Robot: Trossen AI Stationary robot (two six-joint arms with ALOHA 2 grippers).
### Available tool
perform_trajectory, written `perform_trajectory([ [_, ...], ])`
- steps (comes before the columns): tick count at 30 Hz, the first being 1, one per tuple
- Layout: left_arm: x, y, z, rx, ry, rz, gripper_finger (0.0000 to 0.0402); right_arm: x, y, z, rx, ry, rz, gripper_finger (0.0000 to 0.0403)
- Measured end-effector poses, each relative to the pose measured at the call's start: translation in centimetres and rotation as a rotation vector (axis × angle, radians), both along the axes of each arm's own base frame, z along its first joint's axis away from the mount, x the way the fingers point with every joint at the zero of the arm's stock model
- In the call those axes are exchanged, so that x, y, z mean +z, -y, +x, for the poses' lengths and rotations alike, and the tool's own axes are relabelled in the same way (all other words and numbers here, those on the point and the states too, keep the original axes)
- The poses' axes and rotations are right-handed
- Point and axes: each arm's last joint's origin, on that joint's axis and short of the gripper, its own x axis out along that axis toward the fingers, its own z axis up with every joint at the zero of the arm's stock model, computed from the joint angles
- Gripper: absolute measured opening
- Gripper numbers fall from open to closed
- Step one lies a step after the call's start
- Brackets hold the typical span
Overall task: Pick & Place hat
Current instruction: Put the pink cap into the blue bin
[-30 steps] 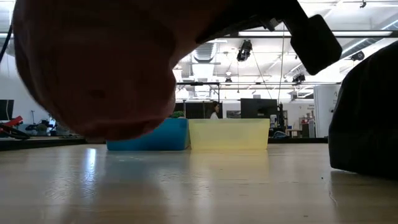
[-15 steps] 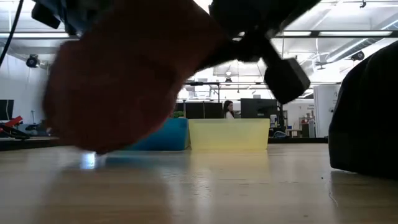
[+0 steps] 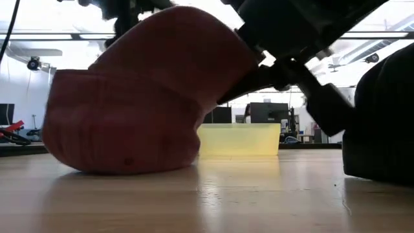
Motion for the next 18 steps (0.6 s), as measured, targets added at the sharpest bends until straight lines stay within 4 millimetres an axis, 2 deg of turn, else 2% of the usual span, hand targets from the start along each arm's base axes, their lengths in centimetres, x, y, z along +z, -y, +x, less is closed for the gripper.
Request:
perform_trajectory([
  [11, -3.1, 1.1, 0.6, -0.017, -0.136, -0.030, 0.0126, 0.6, -0.3, 0.4, -0.004, 0.040, 0.051, 0.0016],
  [14, -4.2, 1.3, 0.9, -0.009, -0.175, -0.033, 0.0126, 1.0, -0.5, 0.7, -0.033, 0.082, 0.104, 0.0036],
  [18, -5.8, 1.6, 1.4, -0.006, -0.229, -0.035, 0.0126, 1.5, -0.5, 0.6, -0.083, 0.110, 0.160, 0.0081],
])
